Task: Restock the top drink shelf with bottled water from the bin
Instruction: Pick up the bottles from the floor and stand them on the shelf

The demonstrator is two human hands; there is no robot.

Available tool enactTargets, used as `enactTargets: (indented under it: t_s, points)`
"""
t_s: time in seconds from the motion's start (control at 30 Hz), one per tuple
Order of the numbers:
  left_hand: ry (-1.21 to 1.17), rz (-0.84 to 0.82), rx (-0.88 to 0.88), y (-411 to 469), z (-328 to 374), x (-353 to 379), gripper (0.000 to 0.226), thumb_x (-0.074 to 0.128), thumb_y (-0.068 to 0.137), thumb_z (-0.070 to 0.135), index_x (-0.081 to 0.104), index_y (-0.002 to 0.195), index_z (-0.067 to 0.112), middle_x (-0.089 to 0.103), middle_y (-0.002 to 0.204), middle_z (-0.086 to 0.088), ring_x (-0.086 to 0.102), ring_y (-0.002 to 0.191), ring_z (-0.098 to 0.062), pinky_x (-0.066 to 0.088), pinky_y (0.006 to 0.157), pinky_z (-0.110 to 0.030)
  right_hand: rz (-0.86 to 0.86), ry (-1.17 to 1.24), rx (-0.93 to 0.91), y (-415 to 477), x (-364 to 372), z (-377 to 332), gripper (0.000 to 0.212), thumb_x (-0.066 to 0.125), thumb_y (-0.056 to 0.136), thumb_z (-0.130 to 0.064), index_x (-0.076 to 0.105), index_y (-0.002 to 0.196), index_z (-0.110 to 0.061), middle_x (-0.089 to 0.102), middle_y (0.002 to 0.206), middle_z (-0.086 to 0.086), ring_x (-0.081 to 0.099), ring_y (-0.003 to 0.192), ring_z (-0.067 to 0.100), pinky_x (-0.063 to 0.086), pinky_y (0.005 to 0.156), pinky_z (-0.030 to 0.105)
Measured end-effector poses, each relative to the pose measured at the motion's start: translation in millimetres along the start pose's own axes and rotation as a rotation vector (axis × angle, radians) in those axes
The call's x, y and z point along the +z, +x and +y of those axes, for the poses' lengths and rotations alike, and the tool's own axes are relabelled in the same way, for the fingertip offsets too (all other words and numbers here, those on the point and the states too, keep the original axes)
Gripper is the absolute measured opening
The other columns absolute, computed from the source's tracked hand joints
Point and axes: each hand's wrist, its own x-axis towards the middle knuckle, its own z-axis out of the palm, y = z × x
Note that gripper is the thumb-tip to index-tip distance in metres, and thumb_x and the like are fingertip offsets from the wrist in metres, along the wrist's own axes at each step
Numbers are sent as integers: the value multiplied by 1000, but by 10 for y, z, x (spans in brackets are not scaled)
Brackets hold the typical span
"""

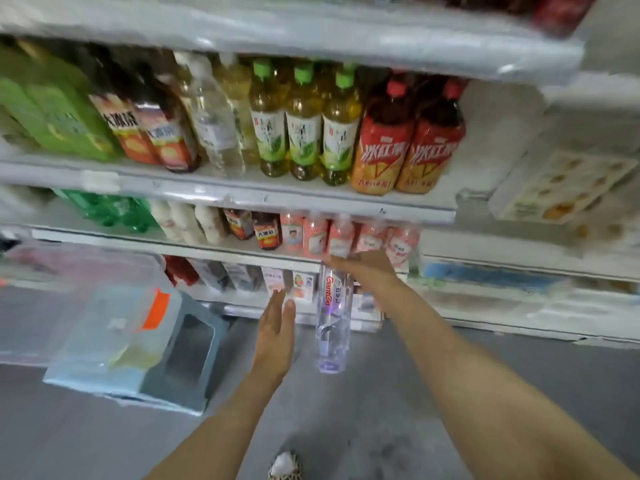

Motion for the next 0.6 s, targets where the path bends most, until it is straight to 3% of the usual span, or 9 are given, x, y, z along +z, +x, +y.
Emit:
enactTargets:
  t_s: [0.1,0.23,0.4,0.5,0.6]
  points:
    - [-85,30,107,-235,839,-257,72,30,91,68,30,155,34,26,160,16,20,148,-5,12,125,-36,7,-30,-98,-559,-184,-838,59,93,58,-59,75,93,-15,76,94,-3,69,89,11,55,77,28]
    - [-174,75,288,-461,1862,-566,73,30,89,69,32,153,34,26,160,14,23,144,-1,15,117,-25,8,-60,-266,-1217,-392,-1771,64,91,60,-60,72,101,-16,75,99,2,69,93,17,58,84,34]
    - [-181,104,533,-822,2798,-834,67,25,92,67,30,152,39,25,159,18,22,142,2,16,117,-26,43,53,-446,-1863,-629,-2689,99,98,44,-58,67,123,-6,72,118,9,68,112,30,55,98,50]
    - [-218,132,616,-1040,3213,-965,75,23,89,69,30,154,34,27,157,18,23,142,2,17,118,-26,50,95,-545,-2252,-776,-3135,103,99,48,-51,61,131,-4,69,124,13,66,116,32,57,95,51]
    - [-227,166,708,-1227,3545,-1068,74,21,89,69,34,152,33,32,151,19,27,137,4,18,111,-20,36,108,-657,-2606,-878,-3517,89,99,52,-47,66,125,-8,73,119,11,71,104,27,60,85,43]
